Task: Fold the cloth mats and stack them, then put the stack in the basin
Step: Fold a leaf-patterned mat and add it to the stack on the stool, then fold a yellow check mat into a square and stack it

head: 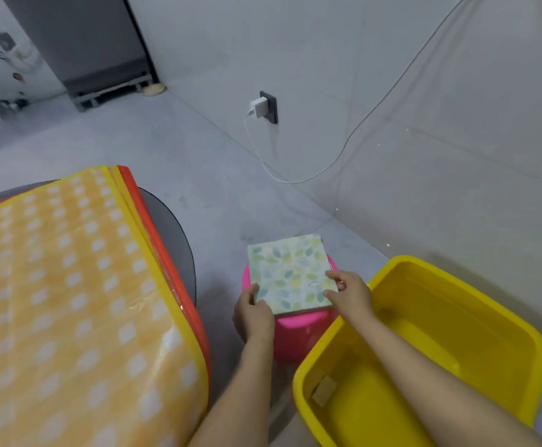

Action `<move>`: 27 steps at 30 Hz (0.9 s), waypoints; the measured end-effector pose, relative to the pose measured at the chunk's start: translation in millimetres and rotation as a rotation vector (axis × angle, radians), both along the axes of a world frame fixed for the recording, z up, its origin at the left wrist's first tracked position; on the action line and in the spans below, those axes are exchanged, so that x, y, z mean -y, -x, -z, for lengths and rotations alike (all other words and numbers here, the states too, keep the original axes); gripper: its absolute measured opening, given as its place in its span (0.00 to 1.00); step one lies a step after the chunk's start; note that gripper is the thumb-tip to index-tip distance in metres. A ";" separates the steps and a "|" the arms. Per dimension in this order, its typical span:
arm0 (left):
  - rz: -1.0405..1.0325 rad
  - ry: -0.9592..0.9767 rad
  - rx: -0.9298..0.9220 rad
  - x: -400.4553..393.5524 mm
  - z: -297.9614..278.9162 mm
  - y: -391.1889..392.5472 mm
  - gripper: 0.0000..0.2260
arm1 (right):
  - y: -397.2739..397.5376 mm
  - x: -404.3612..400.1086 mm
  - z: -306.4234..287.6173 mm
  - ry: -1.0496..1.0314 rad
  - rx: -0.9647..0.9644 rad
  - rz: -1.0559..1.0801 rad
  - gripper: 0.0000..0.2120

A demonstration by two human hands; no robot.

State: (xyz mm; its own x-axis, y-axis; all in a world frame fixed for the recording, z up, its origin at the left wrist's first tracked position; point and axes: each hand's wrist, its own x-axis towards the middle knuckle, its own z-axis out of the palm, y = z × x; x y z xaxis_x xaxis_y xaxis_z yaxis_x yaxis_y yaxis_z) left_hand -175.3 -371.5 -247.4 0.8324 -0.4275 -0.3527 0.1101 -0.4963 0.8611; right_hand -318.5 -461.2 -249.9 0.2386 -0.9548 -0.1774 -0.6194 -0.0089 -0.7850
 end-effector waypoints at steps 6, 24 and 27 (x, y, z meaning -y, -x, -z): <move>0.006 -0.031 0.064 0.5 5.2 -0.6 0.19 | -3.9 -2.6 5.0 0.041 -0.065 -0.034 0.20; 0.164 0.112 0.115 -1.2 -110.2 50.9 0.18 | -13.1 -30.5 -78.4 0.392 0.077 -0.046 0.14; 0.168 0.299 0.105 -16.1 -159.8 53.4 0.17 | -17.8 -45.9 -135.2 0.478 0.170 -0.095 0.14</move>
State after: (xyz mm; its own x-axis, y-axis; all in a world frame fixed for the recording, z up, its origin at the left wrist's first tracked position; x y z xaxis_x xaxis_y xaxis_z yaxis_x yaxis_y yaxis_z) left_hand -228.7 -355.4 -87.6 0.7668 -0.6328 -0.1079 -0.0483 -0.2245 0.9733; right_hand -300.7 -415.3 -114.7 0.3155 -0.8925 0.3224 -0.4627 -0.4413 -0.7689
